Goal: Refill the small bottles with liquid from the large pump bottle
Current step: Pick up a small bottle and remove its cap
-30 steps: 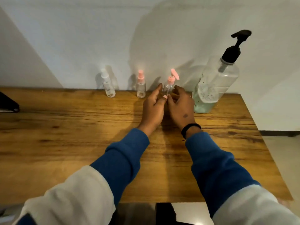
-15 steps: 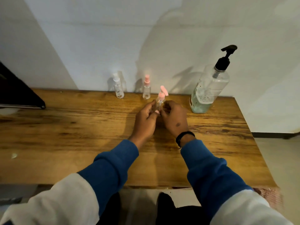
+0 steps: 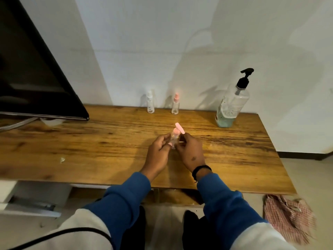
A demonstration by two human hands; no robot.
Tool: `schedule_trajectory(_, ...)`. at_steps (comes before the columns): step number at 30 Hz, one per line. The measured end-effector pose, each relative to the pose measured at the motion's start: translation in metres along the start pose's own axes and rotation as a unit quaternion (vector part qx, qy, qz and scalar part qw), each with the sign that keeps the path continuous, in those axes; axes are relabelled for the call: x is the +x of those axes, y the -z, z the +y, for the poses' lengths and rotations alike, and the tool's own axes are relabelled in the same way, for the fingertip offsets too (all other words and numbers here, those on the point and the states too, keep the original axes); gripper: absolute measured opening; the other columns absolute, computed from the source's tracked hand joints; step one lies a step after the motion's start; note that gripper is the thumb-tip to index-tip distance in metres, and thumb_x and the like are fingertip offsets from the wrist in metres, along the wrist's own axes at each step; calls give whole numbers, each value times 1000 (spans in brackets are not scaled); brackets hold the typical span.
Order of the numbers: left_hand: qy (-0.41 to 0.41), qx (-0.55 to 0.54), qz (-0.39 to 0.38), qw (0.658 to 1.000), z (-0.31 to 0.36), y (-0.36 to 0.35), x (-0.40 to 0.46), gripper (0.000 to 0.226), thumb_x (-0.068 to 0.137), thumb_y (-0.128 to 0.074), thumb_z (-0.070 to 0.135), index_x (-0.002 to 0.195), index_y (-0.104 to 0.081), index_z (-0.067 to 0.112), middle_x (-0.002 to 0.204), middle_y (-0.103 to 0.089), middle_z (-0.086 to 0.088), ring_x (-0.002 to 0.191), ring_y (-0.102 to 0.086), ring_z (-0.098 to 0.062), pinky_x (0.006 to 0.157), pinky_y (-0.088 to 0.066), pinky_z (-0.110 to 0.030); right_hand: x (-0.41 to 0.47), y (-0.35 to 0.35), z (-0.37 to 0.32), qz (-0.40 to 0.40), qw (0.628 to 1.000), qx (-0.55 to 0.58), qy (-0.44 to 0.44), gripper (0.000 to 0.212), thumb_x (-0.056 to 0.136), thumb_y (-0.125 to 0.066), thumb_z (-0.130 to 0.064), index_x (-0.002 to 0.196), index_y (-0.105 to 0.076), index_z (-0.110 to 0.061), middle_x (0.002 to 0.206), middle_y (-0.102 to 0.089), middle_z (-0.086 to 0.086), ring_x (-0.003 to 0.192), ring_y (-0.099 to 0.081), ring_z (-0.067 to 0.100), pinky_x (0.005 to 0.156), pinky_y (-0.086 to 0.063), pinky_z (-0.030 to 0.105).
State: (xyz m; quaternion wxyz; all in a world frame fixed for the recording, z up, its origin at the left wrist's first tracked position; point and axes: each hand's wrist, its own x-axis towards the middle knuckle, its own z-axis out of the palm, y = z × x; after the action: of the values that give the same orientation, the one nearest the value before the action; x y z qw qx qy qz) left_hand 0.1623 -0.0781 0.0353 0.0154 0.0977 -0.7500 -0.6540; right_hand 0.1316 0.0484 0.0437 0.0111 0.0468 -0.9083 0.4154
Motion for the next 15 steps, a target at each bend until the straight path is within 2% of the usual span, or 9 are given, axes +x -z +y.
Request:
schedule_trajectory(6, 24, -38, 25, 999, -4, -8, -3, 35, 98, -52, 1, 131, -58, 13, 124, -66, -2, 116, -63, -13, 102, -51, -38, -3, -7, 4, 12, 1000, -6, -8, 26, 88, -69, -14, 113, -65, -14, 105, -70, 2, 91, -66, 13, 77, -51, 19)
schedule_trajectory(15, 31, -59, 43, 997, -3, -12, -3, 35, 98, -53, 2, 131, -58, 12, 124, -66, -2, 117, -62, -15, 103, -51, -41, -1, -9, 6, 18, 1000, 5, -5, 29, 88, -69, -13, 117, -64, -14, 108, -70, 2, 90, -66, 11, 81, -56, 24)
